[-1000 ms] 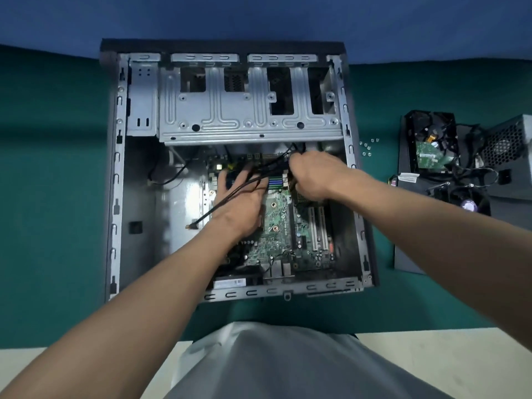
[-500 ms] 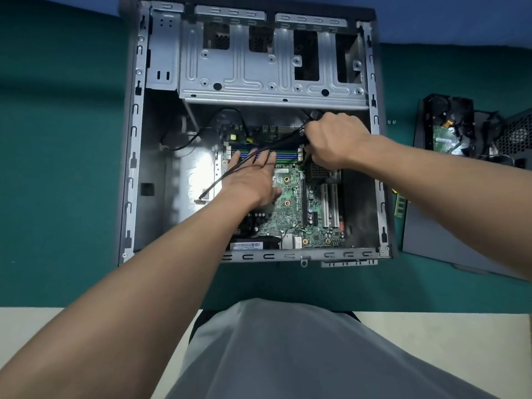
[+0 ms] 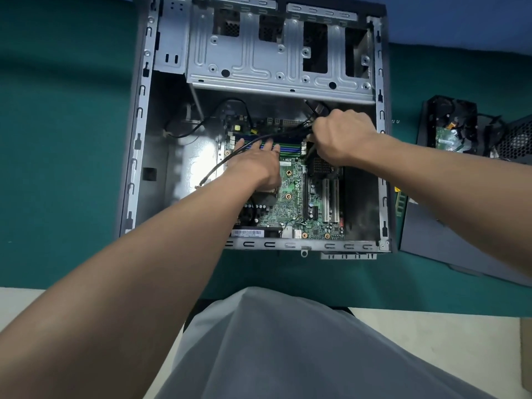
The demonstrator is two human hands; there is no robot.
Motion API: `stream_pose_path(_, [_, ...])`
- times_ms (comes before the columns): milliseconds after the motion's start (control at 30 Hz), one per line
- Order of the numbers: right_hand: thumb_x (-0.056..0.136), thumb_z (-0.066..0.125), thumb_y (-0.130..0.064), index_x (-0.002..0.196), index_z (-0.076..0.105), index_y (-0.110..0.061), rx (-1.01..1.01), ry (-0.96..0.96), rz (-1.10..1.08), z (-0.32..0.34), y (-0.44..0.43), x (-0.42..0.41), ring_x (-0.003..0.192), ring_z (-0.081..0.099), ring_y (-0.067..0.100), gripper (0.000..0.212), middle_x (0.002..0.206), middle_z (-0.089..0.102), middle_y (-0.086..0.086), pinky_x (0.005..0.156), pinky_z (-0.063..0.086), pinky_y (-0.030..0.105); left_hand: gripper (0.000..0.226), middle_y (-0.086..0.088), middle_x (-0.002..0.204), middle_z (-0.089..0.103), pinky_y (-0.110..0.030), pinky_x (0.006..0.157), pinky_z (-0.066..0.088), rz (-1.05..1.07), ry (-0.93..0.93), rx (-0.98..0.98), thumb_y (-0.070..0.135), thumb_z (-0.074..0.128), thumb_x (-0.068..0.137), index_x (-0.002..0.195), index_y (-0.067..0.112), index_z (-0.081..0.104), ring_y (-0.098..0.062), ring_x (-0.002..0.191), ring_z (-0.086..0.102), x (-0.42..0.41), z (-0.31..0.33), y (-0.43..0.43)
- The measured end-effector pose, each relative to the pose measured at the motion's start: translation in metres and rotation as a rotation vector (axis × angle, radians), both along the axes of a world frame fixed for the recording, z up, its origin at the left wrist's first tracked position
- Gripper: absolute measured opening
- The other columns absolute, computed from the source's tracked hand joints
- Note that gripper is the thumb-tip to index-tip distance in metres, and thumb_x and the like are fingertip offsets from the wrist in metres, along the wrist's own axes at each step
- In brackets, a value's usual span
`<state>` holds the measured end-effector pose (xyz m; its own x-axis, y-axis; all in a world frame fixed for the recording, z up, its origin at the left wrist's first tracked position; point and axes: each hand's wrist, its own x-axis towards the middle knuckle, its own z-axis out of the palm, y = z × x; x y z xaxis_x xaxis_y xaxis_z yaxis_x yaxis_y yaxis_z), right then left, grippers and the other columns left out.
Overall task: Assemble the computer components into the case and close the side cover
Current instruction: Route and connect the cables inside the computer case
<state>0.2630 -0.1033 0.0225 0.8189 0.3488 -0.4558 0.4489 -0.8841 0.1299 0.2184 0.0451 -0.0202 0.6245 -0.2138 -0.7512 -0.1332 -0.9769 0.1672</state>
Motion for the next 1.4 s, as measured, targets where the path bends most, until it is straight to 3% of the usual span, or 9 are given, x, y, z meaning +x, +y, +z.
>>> stream_pose_path(167, [0.093,0.037,-0.016,0.106,0.034,-0.010,0.006,0.222,0.009,0.0038,-0.0045,0.0036,0.071,0.047,0.028,0.015,0.075,0.043,0.006,0.065,0.035,0.037,0.072,0.000,0.161,-0.016,-0.049,0.120,-0.001,-0.006,-0.014,0.000,0.026,0.041,0.102,0.155,0.017,-0.007,-0.023,0.149,-0.009,-0.0022,-0.0023,0.0007])
stream_pose_path(333, [0.093,0.045,-0.018,0.084,0.046,-0.010,0.042,0.020,-0.011,0.0064,-0.0026,0.0009,0.072,0.044,0.033,0.012,0.078,0.043,0.011,0.066,0.035,0.037,0.075,0.001,0.161,-0.016,-0.047,0.121,0.000,0.009,-0.013,-0.020,0.028,0.043,0.101,0.155,0.019,-0.008,-0.022,0.149,-0.010,-0.0033,-0.0038,0.0023])
stream_pose_path(400, [0.097,0.040,-0.022,0.094,0.053,-0.008,0.012,0.044,-0.010,0.0035,-0.0021,0.0010,0.072,0.048,0.032,0.019,0.079,0.047,0.010,0.066,0.037,0.036,0.075,0.001,0.161,-0.016,-0.048,0.121,0.000,0.016,-0.013,-0.027,0.027,0.044,0.101,0.155,0.019,-0.007,-0.022,0.149,-0.010,-0.0036,-0.0044,0.0023])
stream_pose_path(500, [0.096,0.032,-0.018,0.118,0.040,-0.003,0.013,0.232,-0.006,0.0026,-0.0023,0.0037,0.067,0.048,0.022,0.027,0.073,0.044,0.003,0.064,0.037,0.035,0.076,0.001,0.161,-0.016,-0.048,0.121,0.001,0.015,-0.008,-0.027,0.028,0.045,0.100,0.155,0.019,-0.007,-0.021,0.149,-0.011,-0.0032,-0.0048,0.0028])
stream_pose_path(700, [0.086,0.050,-0.014,0.083,0.041,-0.014,0.049,0.015,0.037,0.0022,-0.0009,0.0052,0.071,0.042,0.032,0.009,0.065,0.030,0.005,0.064,0.035,0.036,0.076,0.002,0.161,-0.016,-0.047,0.121,0.002,0.019,0.001,-0.030,0.031,0.045,0.100,0.155,0.019,-0.006,-0.020,0.149,-0.010,-0.0022,-0.0060,0.0037])
stream_pose_path(933, [0.094,0.036,-0.017,0.107,0.038,-0.010,-0.019,0.208,0.023,0.0022,0.0020,0.0039,0.074,0.046,0.028,0.015,0.076,0.042,0.004,0.068,0.037,0.036,0.075,0.002,0.161,-0.016,-0.047,0.121,0.002,0.023,0.009,-0.033,0.031,0.044,0.101,0.155,0.019,-0.006,-0.020,0.149,-0.011,-0.0012,-0.0038,0.0041])
stream_pose_path(1100, [0.089,0.048,-0.014,0.083,0.043,-0.013,-0.001,0.034,0.011,0.0039,0.0034,0.0032,0.073,0.044,0.031,0.008,0.071,0.037,0.006,0.066,0.035,0.036,0.075,0.003,0.161,-0.016,-0.048,0.121,0.001,0.024,0.010,-0.032,0.031,0.044,0.101,0.155,0.020,-0.006,-0.020,0.149,-0.011,0.0003,-0.0033,0.0046])
stream_pose_path(1300, [0.097,0.034,-0.021,0.104,0.039,-0.011,-0.057,0.175,0.032,0.0007,0.0027,0.0037,0.069,0.047,0.024,0.014,0.075,0.044,0.004,0.066,0.036,0.036,0.074,0.003,0.161,-0.016,-0.048,0.121,0.002,0.030,0.012,-0.039,0.029,0.044,0.101,0.155,0.020,-0.005,-0.019,0.149,-0.011,0.0014,-0.0032,0.0052])
stream_pose_path(1400, [0.086,0.042,-0.009,0.086,0.040,-0.011,0.000,0.098,0.076,0.0017,0.0023,0.0023,0.071,0.046,0.030,0.003,0.072,0.041,0.007,0.065,0.037,0.037,0.075,0.003,0.161,-0.016,-0.048,0.121,0.001,0.030,0.017,-0.043,0.030,0.045,0.101,0.155,0.020,-0.005,-0.019,0.149,-0.011,0.0013,-0.0035,0.0050])
